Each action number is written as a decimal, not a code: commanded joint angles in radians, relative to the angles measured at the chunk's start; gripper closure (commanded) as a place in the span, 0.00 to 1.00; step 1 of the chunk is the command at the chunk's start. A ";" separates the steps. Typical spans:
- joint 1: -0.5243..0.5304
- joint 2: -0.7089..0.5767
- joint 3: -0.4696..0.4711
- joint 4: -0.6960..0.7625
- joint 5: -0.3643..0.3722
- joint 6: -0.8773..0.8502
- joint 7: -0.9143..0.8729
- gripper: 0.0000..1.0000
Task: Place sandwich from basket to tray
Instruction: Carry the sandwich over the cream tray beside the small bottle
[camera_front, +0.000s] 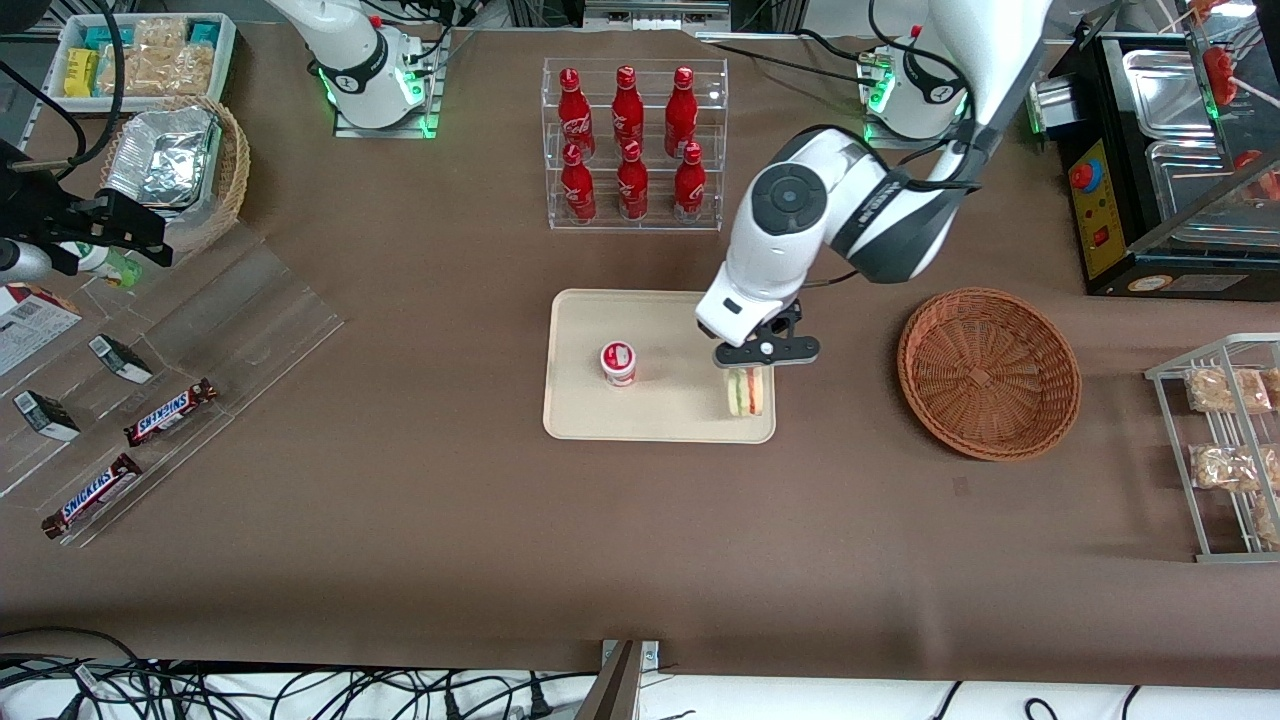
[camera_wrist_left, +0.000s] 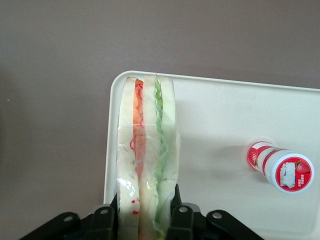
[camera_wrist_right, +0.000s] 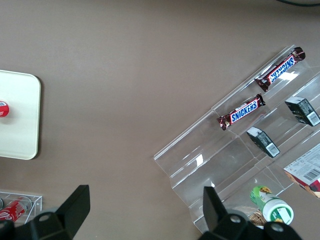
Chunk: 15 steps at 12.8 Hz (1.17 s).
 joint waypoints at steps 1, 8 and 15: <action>-0.031 0.051 0.001 0.027 0.061 0.046 -0.076 0.63; -0.071 0.143 0.002 0.024 0.231 0.087 -0.208 0.63; -0.070 0.146 0.005 -0.013 0.233 0.082 -0.193 0.64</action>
